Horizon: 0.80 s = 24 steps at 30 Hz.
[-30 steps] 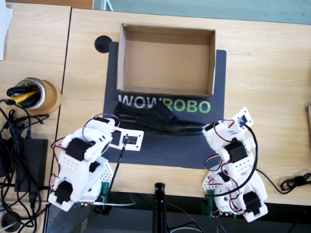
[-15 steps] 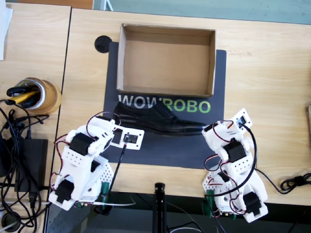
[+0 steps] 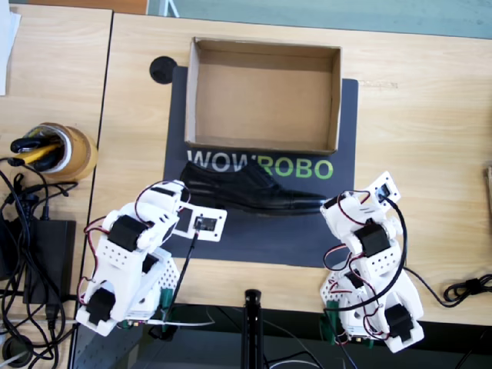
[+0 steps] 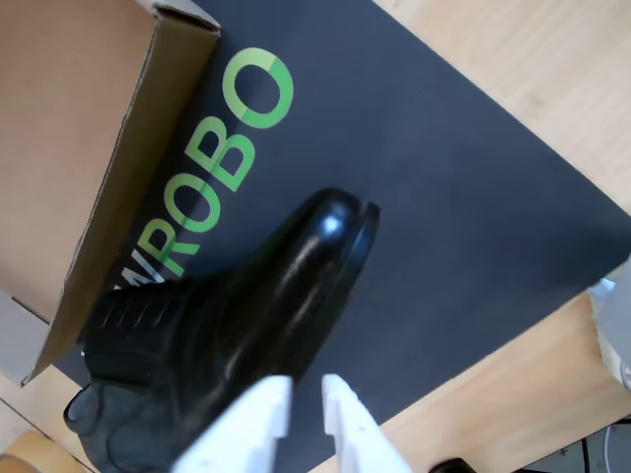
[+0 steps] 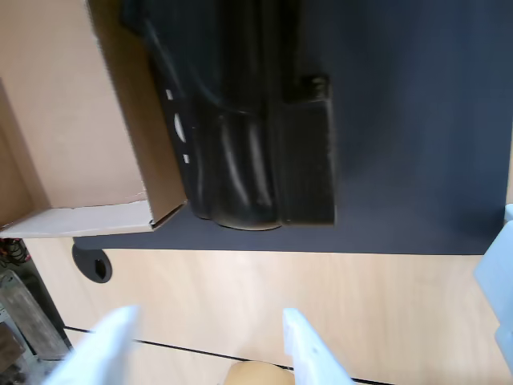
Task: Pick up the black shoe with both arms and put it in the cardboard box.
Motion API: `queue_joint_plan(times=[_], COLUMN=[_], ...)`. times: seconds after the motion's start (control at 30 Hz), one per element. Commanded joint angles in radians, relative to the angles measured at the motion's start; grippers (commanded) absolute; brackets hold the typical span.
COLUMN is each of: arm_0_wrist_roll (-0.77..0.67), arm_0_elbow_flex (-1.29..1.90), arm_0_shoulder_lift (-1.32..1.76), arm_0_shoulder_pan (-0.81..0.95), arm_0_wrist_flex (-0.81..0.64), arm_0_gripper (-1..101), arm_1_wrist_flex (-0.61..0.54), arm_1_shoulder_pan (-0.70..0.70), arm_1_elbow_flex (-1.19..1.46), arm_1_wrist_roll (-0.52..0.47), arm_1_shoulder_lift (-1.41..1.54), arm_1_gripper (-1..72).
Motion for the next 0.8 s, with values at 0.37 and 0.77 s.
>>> queue_joint_plan(times=[0.37,0.77], arm_0_wrist_roll=[-0.071,-0.126], arm_0_elbow_flex=[0.115,0.144], arm_0_shoulder_lift=[0.011,-0.071], arm_0_shoulder_pan=[0.032,0.181], arm_0_wrist_flex=[0.023,0.021], arm_0_gripper=[60,66], arm_1_wrist_flex=[0.020,0.021], arm_1_shoulder_pan=[0.008,-0.038], arm_1_elbow_flex=[0.152,0.215], arm_1_wrist_roll=[-0.074,-0.087], arm_1_shoulder_lift=[0.071,0.072], arm_1_gripper=[52.6,61.0])
